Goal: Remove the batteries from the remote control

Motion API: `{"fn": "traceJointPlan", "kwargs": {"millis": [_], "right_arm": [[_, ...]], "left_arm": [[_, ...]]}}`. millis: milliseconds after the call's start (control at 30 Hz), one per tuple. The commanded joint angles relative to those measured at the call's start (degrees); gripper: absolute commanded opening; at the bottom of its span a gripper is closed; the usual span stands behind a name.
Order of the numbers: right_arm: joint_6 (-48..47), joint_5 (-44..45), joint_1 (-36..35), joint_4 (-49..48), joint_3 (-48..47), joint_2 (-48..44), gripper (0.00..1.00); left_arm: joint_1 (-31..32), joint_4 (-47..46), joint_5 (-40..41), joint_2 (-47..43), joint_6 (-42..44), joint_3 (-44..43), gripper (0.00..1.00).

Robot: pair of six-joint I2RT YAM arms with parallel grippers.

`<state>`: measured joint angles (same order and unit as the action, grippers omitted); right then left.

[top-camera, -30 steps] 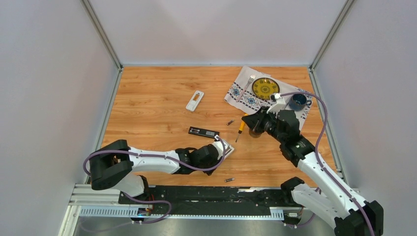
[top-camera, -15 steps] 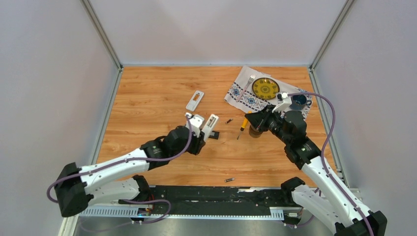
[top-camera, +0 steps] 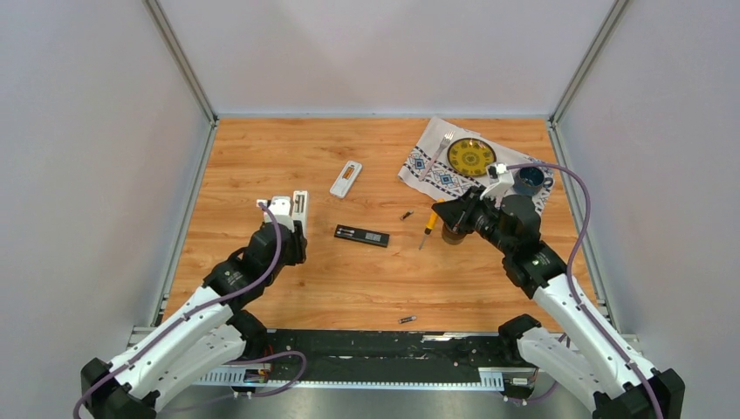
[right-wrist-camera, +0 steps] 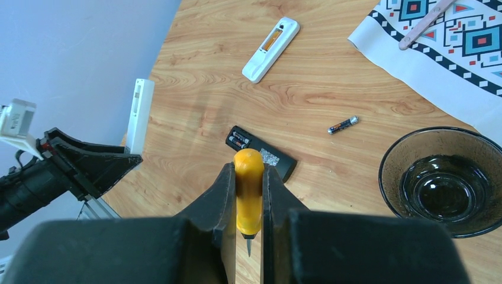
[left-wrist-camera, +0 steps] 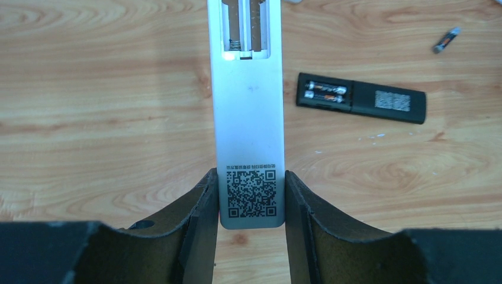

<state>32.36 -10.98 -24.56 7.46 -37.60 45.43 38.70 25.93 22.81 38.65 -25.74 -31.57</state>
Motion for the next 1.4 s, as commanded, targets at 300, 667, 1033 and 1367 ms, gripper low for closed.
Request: {"fn": "traceJointPlan", "kwargs": {"millis": [300, 667, 1033, 1367], "right_arm": [[0.42, -1.32, 0.3, -2.37, -0.8, 1.24, 0.0], [0.25, -2.02, 0.39, -3.33, -0.1, 2.38, 0.0], [0.16, -2.38, 1.0, -3.33, 0.25, 2.3, 0.0], [0.25, -3.08, 1.18, -3.86, 0.69, 2.29, 0.0]], "left_arm": [[-5.47, 0.79, -3.2, 20.56, -4.24, -3.66, 0.0], [-9.69, -3.52, -9.44, 36.56, -0.98, -7.8, 0.03], [-10.31, -6.5, -13.84, 41.34, 1.83, -8.86, 0.35], [-10.31, -2.55, -11.29, 24.57, 3.32, -5.09, 0.7]]}}
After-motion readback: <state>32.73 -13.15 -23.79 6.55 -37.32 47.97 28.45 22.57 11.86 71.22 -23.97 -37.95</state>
